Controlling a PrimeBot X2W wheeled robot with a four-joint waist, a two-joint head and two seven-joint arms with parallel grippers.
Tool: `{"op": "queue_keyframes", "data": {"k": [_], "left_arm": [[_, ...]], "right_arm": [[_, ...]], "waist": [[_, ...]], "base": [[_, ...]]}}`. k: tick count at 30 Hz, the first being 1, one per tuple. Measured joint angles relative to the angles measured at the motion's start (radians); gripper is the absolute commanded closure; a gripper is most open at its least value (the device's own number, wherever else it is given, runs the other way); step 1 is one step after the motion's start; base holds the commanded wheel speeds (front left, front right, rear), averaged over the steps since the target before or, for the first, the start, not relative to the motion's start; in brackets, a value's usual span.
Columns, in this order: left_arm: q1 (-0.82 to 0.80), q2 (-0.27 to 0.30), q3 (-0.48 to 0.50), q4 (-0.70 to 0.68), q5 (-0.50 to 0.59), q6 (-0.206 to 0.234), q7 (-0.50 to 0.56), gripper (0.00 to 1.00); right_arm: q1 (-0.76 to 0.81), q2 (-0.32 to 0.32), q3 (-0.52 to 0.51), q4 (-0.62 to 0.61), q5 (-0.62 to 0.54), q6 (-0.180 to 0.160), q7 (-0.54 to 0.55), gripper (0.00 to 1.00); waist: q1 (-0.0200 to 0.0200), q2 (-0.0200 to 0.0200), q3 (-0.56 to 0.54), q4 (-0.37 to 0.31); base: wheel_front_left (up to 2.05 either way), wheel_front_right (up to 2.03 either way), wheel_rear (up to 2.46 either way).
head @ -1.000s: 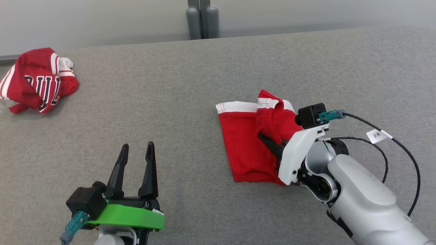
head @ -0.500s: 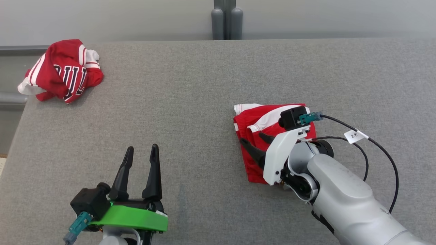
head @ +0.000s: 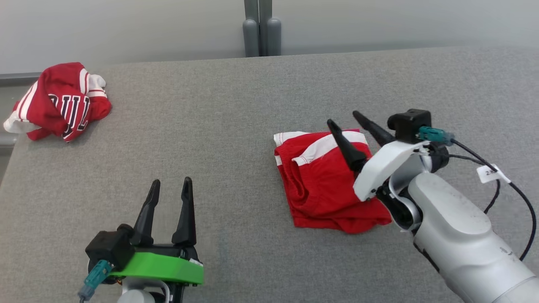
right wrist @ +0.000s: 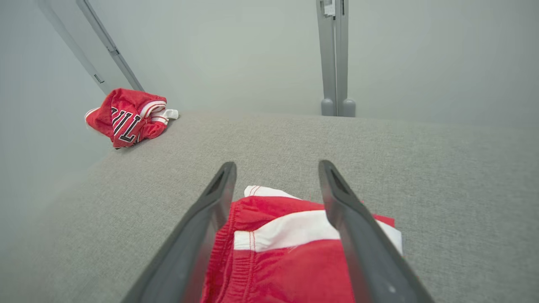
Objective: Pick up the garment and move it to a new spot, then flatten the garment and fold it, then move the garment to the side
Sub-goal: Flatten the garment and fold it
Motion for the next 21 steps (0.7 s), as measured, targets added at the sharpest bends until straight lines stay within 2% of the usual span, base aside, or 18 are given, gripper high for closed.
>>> {"op": "queue_keyframes", "data": {"k": [3,8,11,15,21], "left_arm": [[-0.017,0.002,0.021,0.006,0.015,-0.002,0.0,0.0],[-0.026,0.002,0.052,0.013,0.026,-0.003,0.0,0.0],[-0.025,0.003,0.071,0.027,0.039,0.002,0.0,0.0],[-0.012,0.003,0.098,0.04,0.044,0.003,0.0,0.0],[0.025,0.002,0.123,0.047,0.055,0.003,0.0,0.0]], "right_arm": [[0.008,-0.019,-0.068,-0.001,-0.073,0.0,-0.093,0.0],[0.082,-0.018,-0.198,-0.032,-0.169,0.0,-0.14,0.0],[0.148,-0.001,-0.278,-0.082,-0.226,0.0,-0.144,0.0],[0.253,0.043,-0.395,-0.213,-0.317,0.0,-0.145,0.0],[0.392,0.11,-0.48,-0.357,-0.417,0.0,-0.146,0.0]], "waist": [[0.0,0.0,-0.006,-0.018],[0.0,0.0,-0.015,-0.046],[0.0,0.0,-0.02,-0.061],[0.0,0.0,-0.021,-0.075],[0.0,0.0,-0.02,-0.078]], "base": [[0.0,0.0,0.0],[0.0,0.0,0.0],[0.0,0.0,0.0],[0.0,0.0,0.0],[0.0,0.0,0.0]]}}
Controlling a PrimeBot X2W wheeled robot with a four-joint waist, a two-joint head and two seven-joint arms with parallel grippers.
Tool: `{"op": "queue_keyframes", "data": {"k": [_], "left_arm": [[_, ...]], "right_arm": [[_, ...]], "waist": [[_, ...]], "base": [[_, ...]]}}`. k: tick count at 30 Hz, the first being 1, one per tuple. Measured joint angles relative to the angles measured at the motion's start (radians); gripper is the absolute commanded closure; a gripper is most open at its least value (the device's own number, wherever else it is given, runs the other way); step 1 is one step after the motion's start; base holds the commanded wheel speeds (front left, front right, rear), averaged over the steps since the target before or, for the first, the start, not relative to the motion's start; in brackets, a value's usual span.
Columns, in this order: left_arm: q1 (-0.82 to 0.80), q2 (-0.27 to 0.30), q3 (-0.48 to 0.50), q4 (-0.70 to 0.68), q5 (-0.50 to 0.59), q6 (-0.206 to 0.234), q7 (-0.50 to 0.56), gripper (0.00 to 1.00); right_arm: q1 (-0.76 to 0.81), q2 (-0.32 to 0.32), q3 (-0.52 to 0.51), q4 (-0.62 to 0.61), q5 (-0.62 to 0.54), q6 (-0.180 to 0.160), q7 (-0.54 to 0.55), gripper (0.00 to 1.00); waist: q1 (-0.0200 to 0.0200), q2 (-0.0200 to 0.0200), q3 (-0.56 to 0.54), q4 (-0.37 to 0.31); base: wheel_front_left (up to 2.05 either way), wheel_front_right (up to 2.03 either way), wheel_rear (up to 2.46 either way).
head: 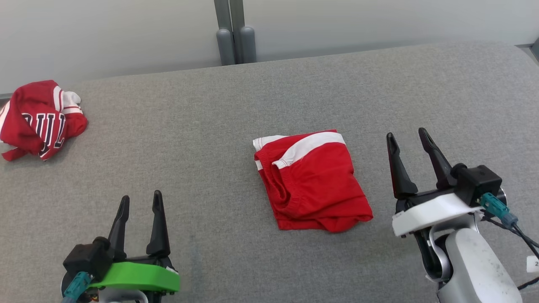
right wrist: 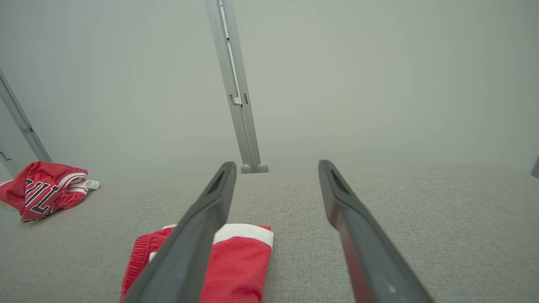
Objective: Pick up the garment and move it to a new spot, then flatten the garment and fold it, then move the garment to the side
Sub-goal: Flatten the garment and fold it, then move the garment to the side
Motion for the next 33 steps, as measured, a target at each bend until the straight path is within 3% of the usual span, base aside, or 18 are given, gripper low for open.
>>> {"op": "queue_keyframes", "data": {"k": [9,33], "left_arm": [[0.027,-0.001,0.033,0.006,0.027,0.006,0.0,0.0],[0.032,-0.002,0.016,0.013,0.029,0.009,0.0,0.0]], "right_arm": [[0.106,0.052,-0.036,-0.037,-0.014,0.0,0.0,0.0],[0.094,0.06,-0.051,0.028,-0.04,0.0,0.0,0.0]], "waist": [[0.0,0.0,-0.003,0.014],[0.0,0.0,0.0,0.028]], "base": [[0.0,0.0,0.0],[0.0,0.0,0.0]]}}
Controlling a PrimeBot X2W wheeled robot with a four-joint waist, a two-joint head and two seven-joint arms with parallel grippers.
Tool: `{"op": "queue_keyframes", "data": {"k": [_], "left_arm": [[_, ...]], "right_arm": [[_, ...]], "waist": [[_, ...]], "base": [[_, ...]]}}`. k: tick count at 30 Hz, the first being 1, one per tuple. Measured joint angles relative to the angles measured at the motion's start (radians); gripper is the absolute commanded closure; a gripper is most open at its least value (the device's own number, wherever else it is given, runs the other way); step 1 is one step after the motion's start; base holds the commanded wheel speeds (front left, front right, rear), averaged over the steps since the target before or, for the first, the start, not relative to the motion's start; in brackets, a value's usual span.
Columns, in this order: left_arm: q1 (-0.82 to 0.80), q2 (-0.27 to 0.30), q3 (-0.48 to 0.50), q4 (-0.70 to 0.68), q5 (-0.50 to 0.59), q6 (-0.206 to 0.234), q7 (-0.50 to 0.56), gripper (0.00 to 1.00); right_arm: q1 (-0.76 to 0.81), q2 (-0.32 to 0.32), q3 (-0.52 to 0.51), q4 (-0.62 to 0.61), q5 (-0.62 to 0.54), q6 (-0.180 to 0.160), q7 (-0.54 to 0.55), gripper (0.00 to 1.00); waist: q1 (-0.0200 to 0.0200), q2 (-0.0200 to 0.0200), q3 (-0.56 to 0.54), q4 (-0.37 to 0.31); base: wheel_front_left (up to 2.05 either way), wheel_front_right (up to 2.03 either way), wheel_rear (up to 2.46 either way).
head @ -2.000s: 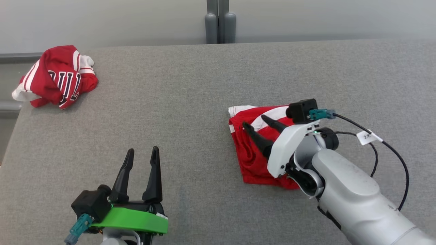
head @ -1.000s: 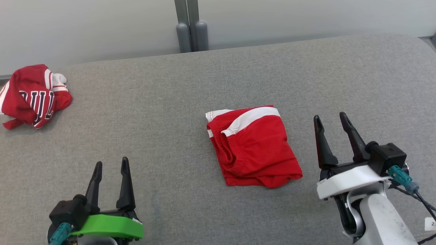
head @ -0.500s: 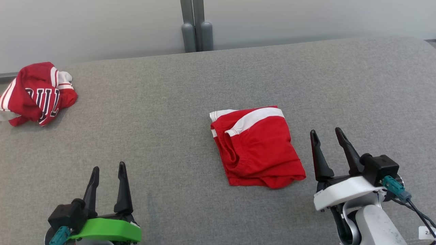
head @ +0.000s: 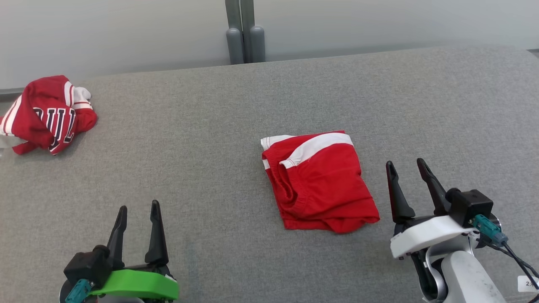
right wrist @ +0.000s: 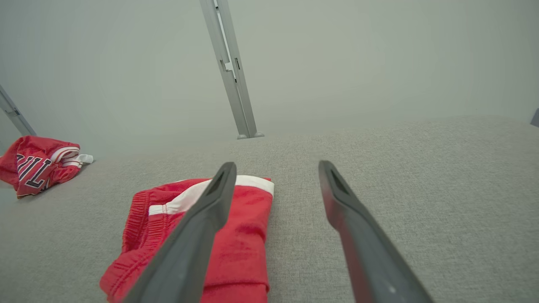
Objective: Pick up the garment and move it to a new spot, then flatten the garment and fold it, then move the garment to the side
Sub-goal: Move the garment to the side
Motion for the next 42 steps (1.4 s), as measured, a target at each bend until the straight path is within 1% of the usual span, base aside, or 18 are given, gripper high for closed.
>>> {"op": "queue_keyframes", "data": {"k": [2,4,6,7,10,14,20,26,27,28,29,31,32,38,42], "left_arm": [[0.0,0.0,-0.007,-0.001,-0.001,0.001,0.0,0.0],[-0.001,0.0,-0.012,-0.002,-0.003,0.002,0.0,0.0],[-0.003,0.0,-0.018,-0.003,-0.005,0.003,0.0,0.0],[-0.003,0.0,-0.023,-0.003,-0.008,0.004,0.0,0.0],[-0.012,0.0,-0.034,-0.003,-0.013,0.007,0.0,0.0],[-0.024,-0.001,-0.045,-0.003,-0.023,0.007,0.0,0.0],[-0.035,-0.001,-0.047,-0.008,-0.027,0.016,0.0,0.0],[-0.035,-0.001,-0.049,-0.012,-0.03,0.02,0.0,0.0],[-0.035,0.0,-0.048,-0.015,-0.03,0.022,0.0,0.0],[-0.035,0.0,-0.047,-0.016,-0.03,0.022,0.0,0.0],[-0.035,0.0,-0.047,-0.017,-0.03,0.022,0.0,0.0],[-0.035,0.0,-0.047,-0.016,-0.025,0.022,0.0,0.0],[-0.035,-0.001,-0.048,-0.017,-0.023,0.022,0.0,0.0],[-0.04,-0.001,-0.055,-0.013,0.018,0.01,0.0,0.0],[-0.066,0.0,-0.065,-0.009,0.057,-0.004,0.0,0.0]], "right_arm": [[-0.016,-0.002,-0.013,0.034,-0.01,0.0,0.005,0.0],[-0.041,-0.006,-0.023,0.06,-0.01,0.0,0.041,0.0],[-0.085,-0.025,-0.024,0.089,-0.004,0.0,0.116,0.0],[-0.106,-0.035,-0.019,0.107,0.015,0.0,0.169,0.0],[-0.157,-0.063,-0.002,0.15,0.058,0.0,0.278,0.0],[-0.21,-0.096,0.037,0.207,0.132,0.0,0.374,0.0],[-0.244,-0.132,0.113,0.288,0.226,0.0,0.45,0.0],[-0.276,-0.146,0.16,0.354,0.291,0.0,0.464,0.0],[-0.284,-0.146,0.17,0.361,0.3,0.0,0.463,0.01],[-0.291,-0.146,0.18,0.366,0.309,0.0,0.463,0.41],[-0.299,-0.147,0.191,0.372,0.317,0.0,0.462,0.62],[-0.314,-0.149,0.217,0.384,0.328,0.0,0.453,0.92],[-0.319,-0.151,0.226,0.388,0.333,0.0,0.447,1.0],[-0.36,-0.184,0.262,0.414,0.334,0.001,0.362,1.0],[-0.389,-0.212,0.268,0.439,0.323,0.001,0.302,1.0]], "waist": [[0.0,0.0,0.004,0.004],[0.0,0.0,0.01,0.008],[0.0,0.0,0.017,0.016],[0.0,0.0,0.021,0.02],[0.0,0.0,0.033,0.035],[0.0,0.0,0.049,0.063],[0.0,0.0,0.076,0.107],[0.0,0.0,0.099,0.138],[0.0,0.0,0.102,0.14],[0.0,0.0,0.104,0.141],[0.0,0.0,0.106,0.141],[0.0,0.0,0.108,0.136],[0.0,0.0,0.109,0.132],[0.0,0.0,0.119,0.094],[0.0,0.0,0.13,0.046]], "base": [[0.0,0.0,0.0],[0.0,0.0,0.0],[0.0,0.0,0.0],[0.0,0.0,0.0],[0.0,0.0,0.0],[0.0,0.0,0.0],[0.0,0.0,0.0],[0.0,0.0,0.0],[0.0,0.0,0.0],[0.0,0.0,0.0],[0.0,0.0,0.0],[0.0,0.0,0.0],[0.0,0.0,0.0],[0.0,0.0,0.0],[0.0,0.0,0.0]]}}
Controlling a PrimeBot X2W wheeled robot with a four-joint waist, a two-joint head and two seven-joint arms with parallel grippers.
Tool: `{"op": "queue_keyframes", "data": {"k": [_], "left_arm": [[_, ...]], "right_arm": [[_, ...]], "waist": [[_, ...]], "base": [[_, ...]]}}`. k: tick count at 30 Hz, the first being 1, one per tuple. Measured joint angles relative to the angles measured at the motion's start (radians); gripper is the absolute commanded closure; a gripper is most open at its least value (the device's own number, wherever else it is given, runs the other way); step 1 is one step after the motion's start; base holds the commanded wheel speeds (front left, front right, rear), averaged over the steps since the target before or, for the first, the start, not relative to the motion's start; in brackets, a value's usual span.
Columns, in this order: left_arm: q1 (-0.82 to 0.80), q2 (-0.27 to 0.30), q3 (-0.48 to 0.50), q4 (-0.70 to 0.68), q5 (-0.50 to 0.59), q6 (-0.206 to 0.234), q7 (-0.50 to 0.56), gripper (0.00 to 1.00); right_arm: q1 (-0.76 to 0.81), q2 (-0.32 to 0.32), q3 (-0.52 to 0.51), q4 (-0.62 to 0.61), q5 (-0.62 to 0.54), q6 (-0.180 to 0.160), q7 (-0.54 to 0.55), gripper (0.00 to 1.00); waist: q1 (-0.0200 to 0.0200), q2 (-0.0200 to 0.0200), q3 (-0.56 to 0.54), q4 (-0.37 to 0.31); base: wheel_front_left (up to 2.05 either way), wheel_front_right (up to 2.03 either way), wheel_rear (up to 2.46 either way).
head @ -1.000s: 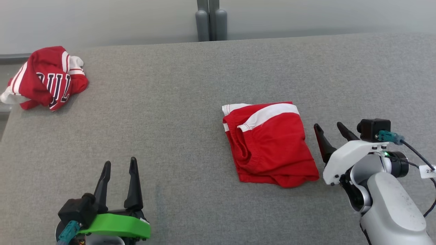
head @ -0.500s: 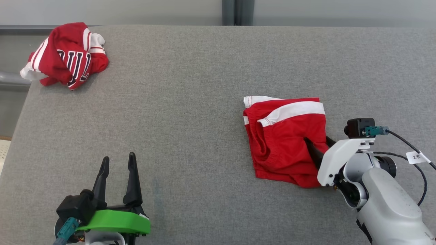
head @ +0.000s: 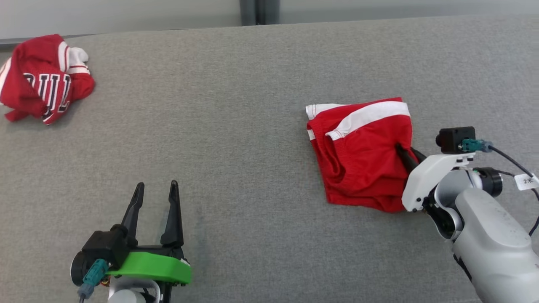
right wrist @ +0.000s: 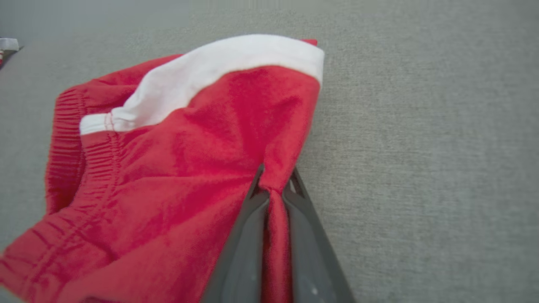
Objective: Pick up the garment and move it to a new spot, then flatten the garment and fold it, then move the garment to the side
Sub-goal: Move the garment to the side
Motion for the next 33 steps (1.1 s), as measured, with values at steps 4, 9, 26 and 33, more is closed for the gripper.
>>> {"op": "queue_keyframes", "data": {"k": [4,9,26,33], "left_arm": [[-0.021,0.005,0.001,0.003,0.018,-0.01,0.0,0.0],[-0.051,0.021,-0.006,0.004,0.045,-0.02,0.0,0.0],[-0.106,0.063,-0.038,-0.018,0.065,-0.024,0.018,0.0],[-0.114,0.074,-0.034,-0.046,0.064,-0.014,0.026,0.0]], "right_arm": [[-0.042,-0.021,-0.004,0.033,-0.018,0.0,-0.051,1.0],[-0.091,-0.021,-0.028,0.086,-0.024,0.0,-0.103,1.0],[-0.264,0.001,-0.002,0.252,-0.052,0.0,-0.197,1.0],[-0.398,-0.052,-0.016,0.382,-0.106,0.0,-0.221,1.0]], "waist": [[0.0,0.0,0.014,-0.064],[0.0,0.0,0.036,-0.162],[0.0,0.0,0.146,-0.356],[0.0,0.0,0.175,-0.292]], "base": [[0.0,0.0,0.0],[0.0,0.0,0.0],[0.0,0.0,0.0],[0.0,0.0,0.0]]}}
